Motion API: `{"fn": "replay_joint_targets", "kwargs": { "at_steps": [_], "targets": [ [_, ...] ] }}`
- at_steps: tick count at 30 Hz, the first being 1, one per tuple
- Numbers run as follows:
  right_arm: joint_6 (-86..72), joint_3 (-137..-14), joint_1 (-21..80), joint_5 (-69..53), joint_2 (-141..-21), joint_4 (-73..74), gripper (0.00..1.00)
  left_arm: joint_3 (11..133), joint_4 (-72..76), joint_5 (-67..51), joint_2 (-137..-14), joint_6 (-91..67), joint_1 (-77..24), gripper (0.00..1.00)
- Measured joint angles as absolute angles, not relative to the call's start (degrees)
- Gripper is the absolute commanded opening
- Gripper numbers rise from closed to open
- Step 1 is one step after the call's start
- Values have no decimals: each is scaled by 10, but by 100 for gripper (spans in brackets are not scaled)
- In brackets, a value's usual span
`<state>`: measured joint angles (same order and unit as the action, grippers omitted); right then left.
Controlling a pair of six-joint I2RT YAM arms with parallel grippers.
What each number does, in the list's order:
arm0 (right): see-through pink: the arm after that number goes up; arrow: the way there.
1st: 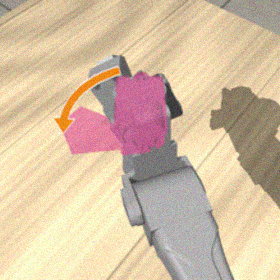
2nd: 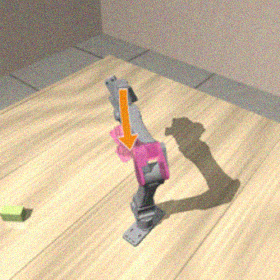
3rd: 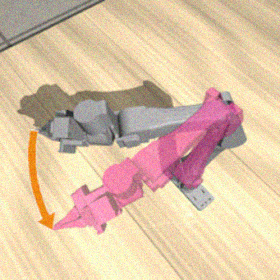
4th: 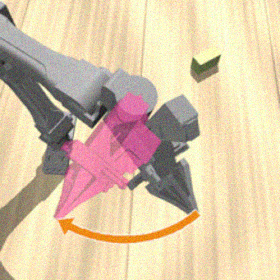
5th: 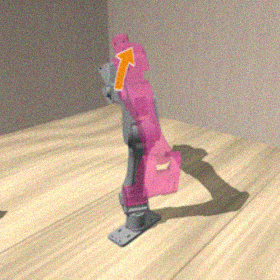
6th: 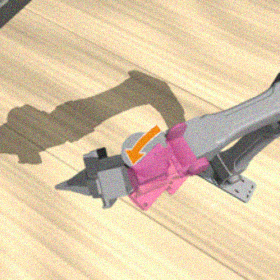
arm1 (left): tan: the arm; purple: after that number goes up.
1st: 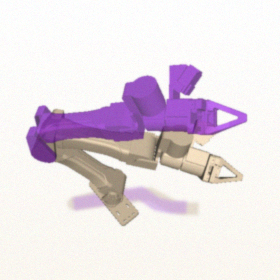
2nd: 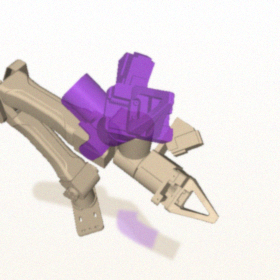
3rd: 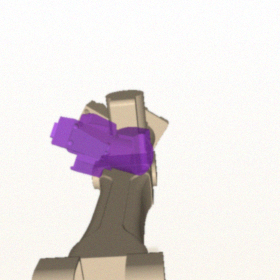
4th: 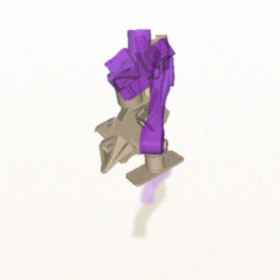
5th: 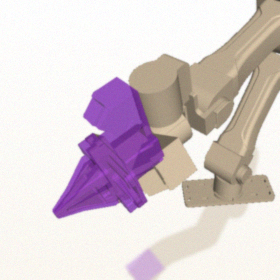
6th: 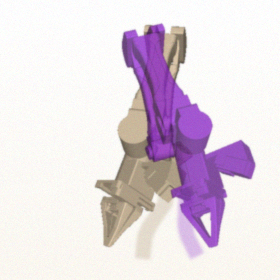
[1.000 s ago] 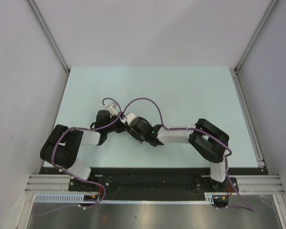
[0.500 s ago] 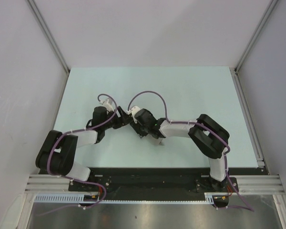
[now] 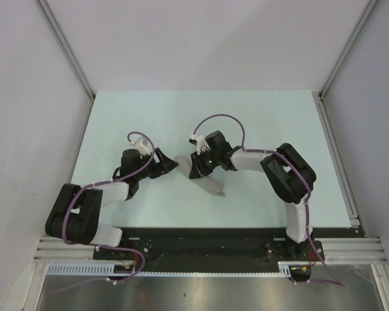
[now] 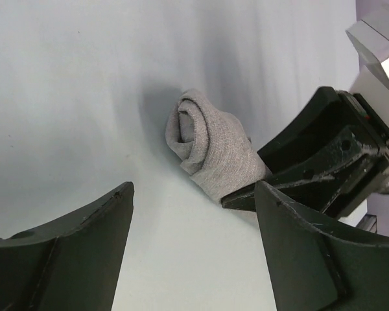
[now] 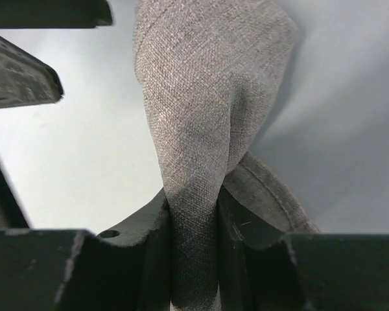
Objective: Fold the napkin, place the utensils inside, and roll it up
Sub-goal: Roll the napkin with the utensil
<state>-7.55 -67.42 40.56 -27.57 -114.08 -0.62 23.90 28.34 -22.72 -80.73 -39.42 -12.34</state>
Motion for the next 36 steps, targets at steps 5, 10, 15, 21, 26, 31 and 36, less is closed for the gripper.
{"fn": "replay_joint_targets", "kwargs": {
  "at_steps": [5,10,15,21,26,31,36],
  "targets": [
    [-105,-674,382,-387,-1167,-30,26,224,316,-245,-815,-399,-124,79],
    [-126,-677,375,-464,-1189,-42,27,222,360,-259,-849,-413,-128,77],
    [-153,-676,365,-516,-1208,-61,27,222,398,-272,-888,-435,-145,54],
    [-168,-677,356,-541,-1216,-65,50,222,437,-286,-918,-458,-157,16],
    [-156,-693,349,-553,-1206,-15,64,221,444,-290,-920,-461,-160,6],
    [-111,-705,342,-467,-1160,86,68,234,426,-292,-929,-461,-160,5],
    [-83,-698,357,-299,-1077,129,69,257,396,-294,-938,-460,-161,5]
  ]
}}
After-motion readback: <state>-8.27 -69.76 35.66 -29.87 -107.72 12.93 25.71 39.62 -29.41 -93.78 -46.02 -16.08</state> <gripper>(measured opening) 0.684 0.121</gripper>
